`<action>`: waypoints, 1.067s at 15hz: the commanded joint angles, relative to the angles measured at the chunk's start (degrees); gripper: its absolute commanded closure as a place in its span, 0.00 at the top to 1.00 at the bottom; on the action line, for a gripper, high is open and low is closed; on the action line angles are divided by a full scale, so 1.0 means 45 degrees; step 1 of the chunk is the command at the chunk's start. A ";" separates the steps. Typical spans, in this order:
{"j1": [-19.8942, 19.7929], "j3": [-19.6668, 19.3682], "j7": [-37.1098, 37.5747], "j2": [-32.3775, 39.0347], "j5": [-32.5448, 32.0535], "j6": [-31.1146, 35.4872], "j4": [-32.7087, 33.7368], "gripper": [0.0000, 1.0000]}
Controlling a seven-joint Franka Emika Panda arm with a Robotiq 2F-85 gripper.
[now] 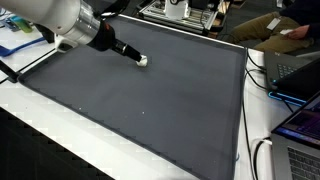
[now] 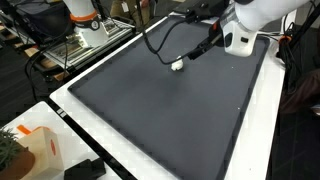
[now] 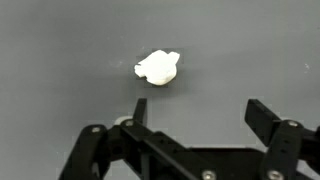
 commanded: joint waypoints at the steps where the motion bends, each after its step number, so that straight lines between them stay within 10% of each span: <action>1: 0.0618 -0.0048 0.0488 -0.2539 -0.0175 0.0889 -0.2946 1.00; 10: 0.1414 0.0564 -0.0534 -0.6166 -0.0100 0.6682 -0.7949 1.00; 11: 0.1469 0.0485 0.0112 -0.5031 -0.0365 0.5103 -0.6030 1.00; 16: 0.1445 0.0596 -0.0239 -0.5767 -0.0363 0.6275 -0.7283 1.00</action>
